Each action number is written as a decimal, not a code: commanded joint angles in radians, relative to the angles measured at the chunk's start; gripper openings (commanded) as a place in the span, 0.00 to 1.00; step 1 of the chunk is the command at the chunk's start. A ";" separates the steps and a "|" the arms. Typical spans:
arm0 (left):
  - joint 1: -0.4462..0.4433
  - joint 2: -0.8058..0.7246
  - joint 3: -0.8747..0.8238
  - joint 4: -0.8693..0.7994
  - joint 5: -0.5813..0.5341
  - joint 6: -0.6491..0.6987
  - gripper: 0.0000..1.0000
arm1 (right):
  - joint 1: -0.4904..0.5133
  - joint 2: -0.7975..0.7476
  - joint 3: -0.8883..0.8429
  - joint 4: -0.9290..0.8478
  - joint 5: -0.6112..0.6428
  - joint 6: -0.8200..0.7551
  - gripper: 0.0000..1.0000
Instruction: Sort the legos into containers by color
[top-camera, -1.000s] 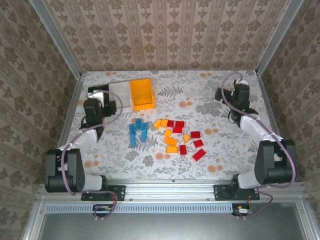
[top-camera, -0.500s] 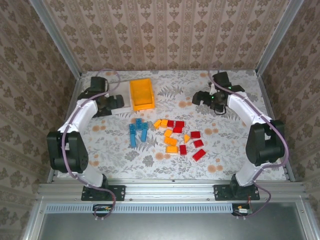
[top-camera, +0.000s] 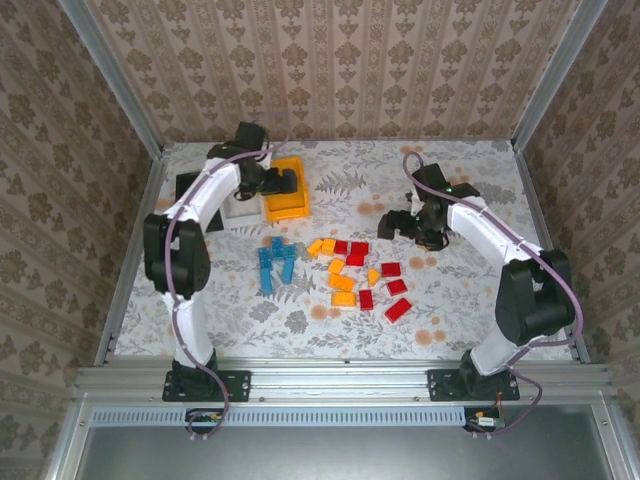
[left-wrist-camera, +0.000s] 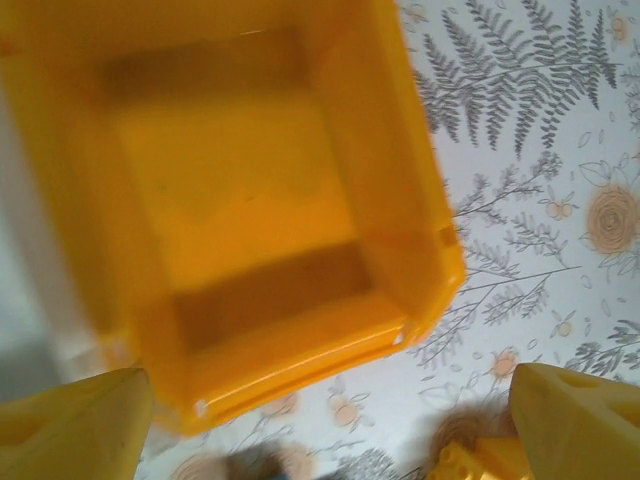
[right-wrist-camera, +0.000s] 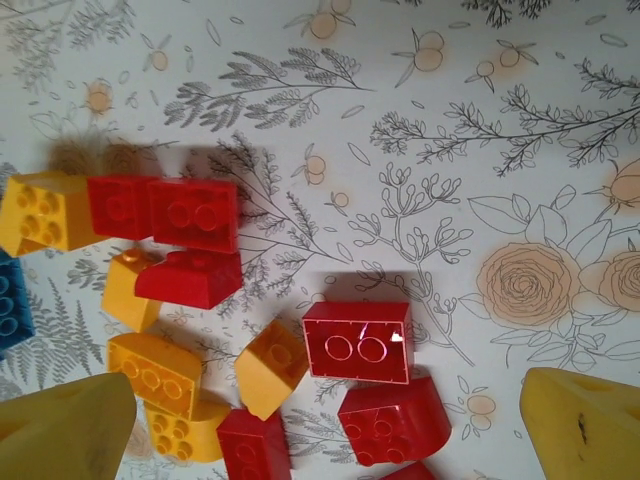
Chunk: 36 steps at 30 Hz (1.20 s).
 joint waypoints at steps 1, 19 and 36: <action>-0.036 0.073 0.110 -0.075 0.028 -0.007 0.92 | 0.001 -0.038 -0.017 -0.058 0.029 0.009 1.00; -0.217 0.349 0.406 -0.126 0.111 -0.068 0.86 | -0.063 -0.184 -0.139 -0.153 0.063 0.024 0.99; -0.361 0.420 0.641 -0.217 0.150 -0.213 0.88 | -0.008 -0.117 -0.204 -0.094 0.011 0.066 0.84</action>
